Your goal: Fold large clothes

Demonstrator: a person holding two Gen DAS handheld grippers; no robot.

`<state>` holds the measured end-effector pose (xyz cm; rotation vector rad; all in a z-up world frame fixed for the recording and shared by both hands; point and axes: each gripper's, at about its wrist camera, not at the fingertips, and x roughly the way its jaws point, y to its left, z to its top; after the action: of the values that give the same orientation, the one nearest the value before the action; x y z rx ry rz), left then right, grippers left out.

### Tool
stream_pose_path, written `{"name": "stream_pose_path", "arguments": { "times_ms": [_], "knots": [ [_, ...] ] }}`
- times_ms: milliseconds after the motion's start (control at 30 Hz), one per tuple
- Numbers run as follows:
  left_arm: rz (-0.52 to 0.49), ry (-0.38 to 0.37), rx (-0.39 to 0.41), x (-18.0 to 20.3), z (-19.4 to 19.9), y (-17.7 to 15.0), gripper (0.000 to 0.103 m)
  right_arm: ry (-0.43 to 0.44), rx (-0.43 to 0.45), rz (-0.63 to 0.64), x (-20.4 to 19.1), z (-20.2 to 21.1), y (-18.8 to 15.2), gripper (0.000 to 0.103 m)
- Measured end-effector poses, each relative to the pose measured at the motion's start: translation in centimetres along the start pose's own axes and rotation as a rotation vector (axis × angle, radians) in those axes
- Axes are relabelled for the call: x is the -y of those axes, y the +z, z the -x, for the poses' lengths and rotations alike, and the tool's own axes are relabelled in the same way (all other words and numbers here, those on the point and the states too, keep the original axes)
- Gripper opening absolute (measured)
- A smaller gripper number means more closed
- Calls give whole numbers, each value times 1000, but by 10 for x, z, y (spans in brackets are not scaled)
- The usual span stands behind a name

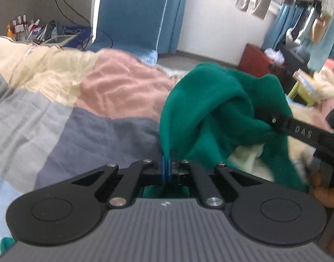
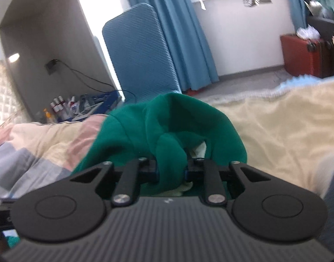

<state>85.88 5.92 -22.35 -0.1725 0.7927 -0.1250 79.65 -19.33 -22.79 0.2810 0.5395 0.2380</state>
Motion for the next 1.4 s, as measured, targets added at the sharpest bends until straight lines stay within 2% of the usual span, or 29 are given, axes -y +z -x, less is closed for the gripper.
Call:
{"name": "stream_pose_path", "arguments": {
  "times_ms": [200, 333, 500, 667, 767, 900, 1000, 1100, 1233, 1300, 1400],
  "knots": [
    [22, -31, 48, -7, 56, 9, 3, 99, 46, 165, -41, 56, 32, 20],
    [13, -58, 72, -3, 100, 4, 3, 137, 107, 180, -59, 102, 37, 20],
    [9, -75, 123, 4, 169, -19, 3, 164, 191, 196, -80, 173, 32, 20],
    [22, -62, 189, 14, 256, -65, 3, 172, 291, 272, -104, 266, 8, 20],
    [30, -50, 227, 23, 311, -105, 3, 171, 338, 273, -111, 321, -9, 20],
    [96, -56, 261, 26, 374, -166, 0, 173, 365, 246, -116, 386, -43, 19],
    [128, -89, 306, 26, 414, -210, 0, 177, 343, 232, -116, 424, -81, 19],
    [140, -106, 278, 26, 433, -251, 0, 169, 265, 216, -113, 443, -129, 20],
    [190, -132, 241, 18, 440, -303, 0, 146, 129, 188, -107, 447, -186, 20],
    [216, -148, 232, 13, 439, -323, 0, 121, 54, 213, -107, 443, -213, 20],
    [239, -162, 214, 2, 427, -346, 0, 73, -39, 229, -105, 435, -235, 20]
  ]
}}
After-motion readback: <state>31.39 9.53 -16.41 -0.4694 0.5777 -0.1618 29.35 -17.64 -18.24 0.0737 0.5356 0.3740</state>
